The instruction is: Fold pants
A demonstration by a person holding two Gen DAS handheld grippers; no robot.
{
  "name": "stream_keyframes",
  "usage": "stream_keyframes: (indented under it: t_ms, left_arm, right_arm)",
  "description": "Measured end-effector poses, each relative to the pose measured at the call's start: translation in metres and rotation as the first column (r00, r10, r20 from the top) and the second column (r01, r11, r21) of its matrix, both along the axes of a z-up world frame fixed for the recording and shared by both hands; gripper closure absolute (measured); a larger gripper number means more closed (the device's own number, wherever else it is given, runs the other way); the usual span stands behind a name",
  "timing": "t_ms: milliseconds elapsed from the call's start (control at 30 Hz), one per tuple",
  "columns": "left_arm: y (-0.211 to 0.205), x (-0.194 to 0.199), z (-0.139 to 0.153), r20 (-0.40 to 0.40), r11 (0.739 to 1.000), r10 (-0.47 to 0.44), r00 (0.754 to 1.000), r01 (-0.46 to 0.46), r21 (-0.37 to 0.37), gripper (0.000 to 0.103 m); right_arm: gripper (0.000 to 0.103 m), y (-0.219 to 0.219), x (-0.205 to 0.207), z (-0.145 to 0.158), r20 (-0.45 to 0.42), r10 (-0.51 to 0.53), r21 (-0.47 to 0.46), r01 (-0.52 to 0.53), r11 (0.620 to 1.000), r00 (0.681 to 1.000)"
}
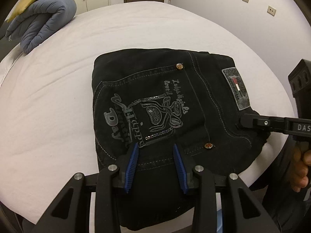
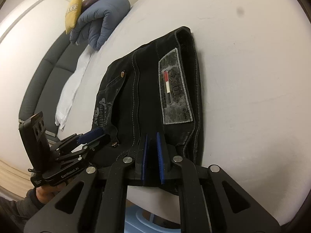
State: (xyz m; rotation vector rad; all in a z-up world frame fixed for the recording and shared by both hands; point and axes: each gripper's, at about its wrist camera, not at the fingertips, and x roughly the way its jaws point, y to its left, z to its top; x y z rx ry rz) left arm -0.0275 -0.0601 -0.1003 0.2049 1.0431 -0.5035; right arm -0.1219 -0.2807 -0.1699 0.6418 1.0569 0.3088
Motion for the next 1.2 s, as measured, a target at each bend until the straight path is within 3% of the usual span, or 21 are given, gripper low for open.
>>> stream_keyframes:
  t_ms: [300, 333, 367, 433, 533, 600, 667, 733, 900, 1100, 1200]
  left_arm:
    - [0.009, 0.005, 0.004, -0.005, 1.000, 0.002, 1.000, -0.002, -0.013, 0.064]
    - [0.009, 0.006, 0.005, -0.004, 1.000, 0.000, 1.000, 0.000, -0.011, 0.064]
    - [0.008, 0.006, 0.006, -0.002, 1.000, -0.003, 1.000, 0.003, -0.010, 0.064]
    - [0.009, 0.005, 0.010, 0.003, 1.000, -0.010, 1.000, 0.010, -0.012, 0.063]
    - [0.016, 0.007, 0.021, -0.013, 0.999, -0.009, 1.000, 0.008, -0.053, 0.058]
    - [0.025, 0.008, 0.033, 0.001, 0.996, 0.012, 1.000, -0.012, -0.088, 0.042]
    - [0.037, 0.010, 0.049, 0.059, 0.994, 0.053, 0.997, -0.046, -0.103, 0.011]
    - [0.052, 0.017, 0.058, 0.083, 0.987, 0.097, 0.992, -0.086, -0.133, 0.004]
    - [0.078, 0.055, 0.037, -0.023, 0.974, 0.171, 0.985, -0.172, -0.146, 0.004]
    - [0.071, 0.091, -0.001, -0.250, 0.965, 0.124, 0.960, -0.175, -0.196, 0.011]
    - [0.063, 0.096, -0.007, -0.265, 0.969, 0.106, 0.958, -0.159, -0.188, 0.018]
  right_arm:
    - [0.088, -0.017, 0.009, 0.046, 0.041, -0.069, -0.088, 0.072, 0.994, 0.997]
    - [0.079, -0.020, 0.011, 0.047, 0.034, -0.072, -0.097, 0.075, 0.992, 0.997]
    - [0.060, -0.023, 0.013, 0.046, 0.027, -0.076, -0.101, 0.079, 0.992, 0.997]
    - [0.034, -0.030, 0.014, 0.047, 0.021, -0.103, -0.103, 0.105, 0.989, 0.994]
    - [0.033, -0.040, 0.018, 0.050, 0.022, -0.102, -0.105, 0.104, 0.989, 0.995]
    - [0.033, -0.047, 0.022, 0.047, 0.004, -0.109, -0.093, 0.109, 0.990, 0.994]
    - [0.033, -0.057, 0.027, 0.041, -0.029, -0.121, -0.052, 0.120, 0.991, 0.992]
    - [0.033, -0.058, 0.032, 0.033, -0.049, -0.129, -0.013, 0.129, 0.992, 0.990]
    - [0.033, -0.059, 0.046, 0.014, -0.092, -0.114, 0.024, 0.116, 0.993, 0.989]
    - [0.036, -0.058, 0.060, -0.006, -0.128, -0.103, 0.123, 0.118, 0.985, 0.986]
    - [0.051, -0.047, 0.066, -0.011, -0.145, -0.062, 0.107, 0.078, 0.991, 0.987]
